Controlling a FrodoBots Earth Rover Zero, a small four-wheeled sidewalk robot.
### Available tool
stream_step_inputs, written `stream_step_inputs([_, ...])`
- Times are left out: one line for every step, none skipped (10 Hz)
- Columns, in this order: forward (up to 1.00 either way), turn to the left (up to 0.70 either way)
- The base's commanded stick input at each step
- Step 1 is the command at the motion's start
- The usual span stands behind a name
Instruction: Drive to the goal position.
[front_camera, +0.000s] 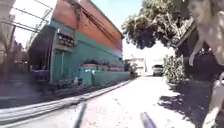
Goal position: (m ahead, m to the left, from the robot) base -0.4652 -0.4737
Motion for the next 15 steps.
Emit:
stream_step_inputs([0.00, 0.06])
stream_step_inputs([0.00, 0.06])
stream_step_inputs([0.00, 0.06])
stream_step_inputs([0.00, 0.06])
stream_step_inputs([0.00, 0.06])
stream_step_inputs([0.00, 0.05])
stream_step_inputs([0.00, 0.04])
stream_step_inputs([0.00, 0.01])
stream_step_inputs([0.00, 0.02])
stream_step_inputs([0.00, 0.04])
stream_step_inputs([0.00, 0.04])
stream_step_inputs([0.00, 0.00])
stream_step_inputs([0.00, 0.00])
stream_step_inputs([0.00, -0.08])
stream_step_inputs([0.00, -0.91])
